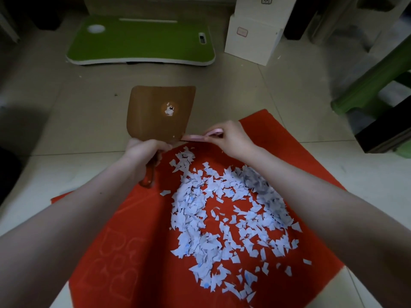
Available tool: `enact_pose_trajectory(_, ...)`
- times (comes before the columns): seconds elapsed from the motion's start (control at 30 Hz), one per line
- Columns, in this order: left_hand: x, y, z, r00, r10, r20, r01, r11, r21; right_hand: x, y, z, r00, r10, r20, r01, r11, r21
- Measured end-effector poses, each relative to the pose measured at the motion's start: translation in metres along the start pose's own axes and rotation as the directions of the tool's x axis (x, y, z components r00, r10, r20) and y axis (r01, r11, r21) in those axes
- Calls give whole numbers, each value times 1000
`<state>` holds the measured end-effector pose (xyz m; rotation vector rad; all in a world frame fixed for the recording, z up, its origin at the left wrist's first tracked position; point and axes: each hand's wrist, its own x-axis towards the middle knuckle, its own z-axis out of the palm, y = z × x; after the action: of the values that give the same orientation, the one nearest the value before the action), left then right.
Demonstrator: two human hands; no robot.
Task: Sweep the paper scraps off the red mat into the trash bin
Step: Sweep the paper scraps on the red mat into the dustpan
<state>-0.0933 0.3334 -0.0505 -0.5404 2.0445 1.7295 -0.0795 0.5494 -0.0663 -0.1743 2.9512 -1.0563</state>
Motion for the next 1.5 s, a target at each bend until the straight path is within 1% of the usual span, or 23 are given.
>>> enact_pose_trajectory(0.07, 0, -2, -3, 1000, 2, -9, -2, 1000, -9, 5, -3, 12, 998, 1, 63, 0, 1000, -5)
enact_pose_trajectory(0.13, 0, -3, -3, 1000, -4, -6, 4, 1000, -11, 3, -6, 17, 987, -16, 163, 20, 1000, -20)
enact_pose_trajectory(0.27, 2, -5, -5, 1000, -28, -7, 28, 999, 20, -21, -16, 1, 921, -63, 384, 88, 995, -48)
enact_pose_trajectory(0.3, 3, -5, -5, 999, -33, -8, 33, 999, 33, -30, -20, -9, 905, -69, 420, 103, 993, -58)
enact_pose_trajectory(0.37, 3, -4, -5, 999, -34, -4, 35, 999, 29, -49, -29, -29, 889, -92, 448, 126, 991, -47)
enact_pose_trajectory(0.43, 4, -3, -4, 1000, -28, 6, 28, 1000, 1, -58, -32, -46, 899, -112, 423, 132, 991, -17)
enact_pose_trajectory(0.47, 4, -2, -3, 1000, -28, 13, 28, 1000, -9, -57, -32, -51, 915, -110, 389, 128, 992, -21)
enact_pose_trajectory(0.57, 6, -4, -3, 999, -35, 17, 35, 999, -22, -37, -22, -48, 969, -77, 233, 93, 994, -57)
enact_pose_trajectory(0.67, 8, -6, -6, 999, -42, 4, 42, 999, -25, -10, -13, -27, 992, -55, 110, 63, 995, -78)
enact_pose_trajectory(0.73, 7, -6, -8, 999, -44, 8, 44, 999, -6, 3, -11, -10, 992, -14, 128, 27, 994, -103)
enact_pose_trajectory(0.8, 6, -7, -7, 999, -35, 5, 35, 999, -3, 9, -14, 5, 975, 15, 221, 18, 989, -145)
enact_pose_trajectory(0.9, 3, -9, -6, 999, -44, -12, 44, 999, 10, 0, -21, 11, 938, -25, 346, 89, 981, -172)
enact_pose_trajectory(1.0, 1, -9, -7, 998, -64, -4, 64, 997, 34, -24, -29, -9, 879, -53, 474, 151, 974, -170)
enact_pose_trajectory(1.03, 1, -9, -8, 998, -67, 6, 66, 997, 33, -34, -33, -20, 870, -61, 489, 157, 975, -158)
enact_pose_trajectory(1.1, 0, -8, -8, 998, -56, 6, 56, 998, 26, -50, -41, -42, 883, -83, 461, 150, 983, -110)
enact_pose_trajectory(1.2, -1, -6, -9, 999, -51, -10, 52, 998, 41, -49, -39, -55, 933, -104, 343, 140, 987, -83)
enact_pose_trajectory(1.3, -3, -3, -9, 998, -55, -4, 55, 998, 43, -30, -23, -38, 983, -60, 171, 75, 993, -87)
enact_pose_trajectory(1.37, -3, -1, -9, 999, -49, -1, 49, 998, 42, -13, -11, -18, 995, -17, 98, 28, 993, -111)
enact_pose_trajectory(1.43, -4, 0, -9, 999, -37, 2, 36, 999, 35, 2, -3, -1, 996, 31, 87, -17, 987, -161)
enact_pose_trajectory(1.5, -5, -1, -8, 1000, -23, 8, 23, 999, 22, 11, -2, 11, 989, 75, 126, -48, 977, -205)
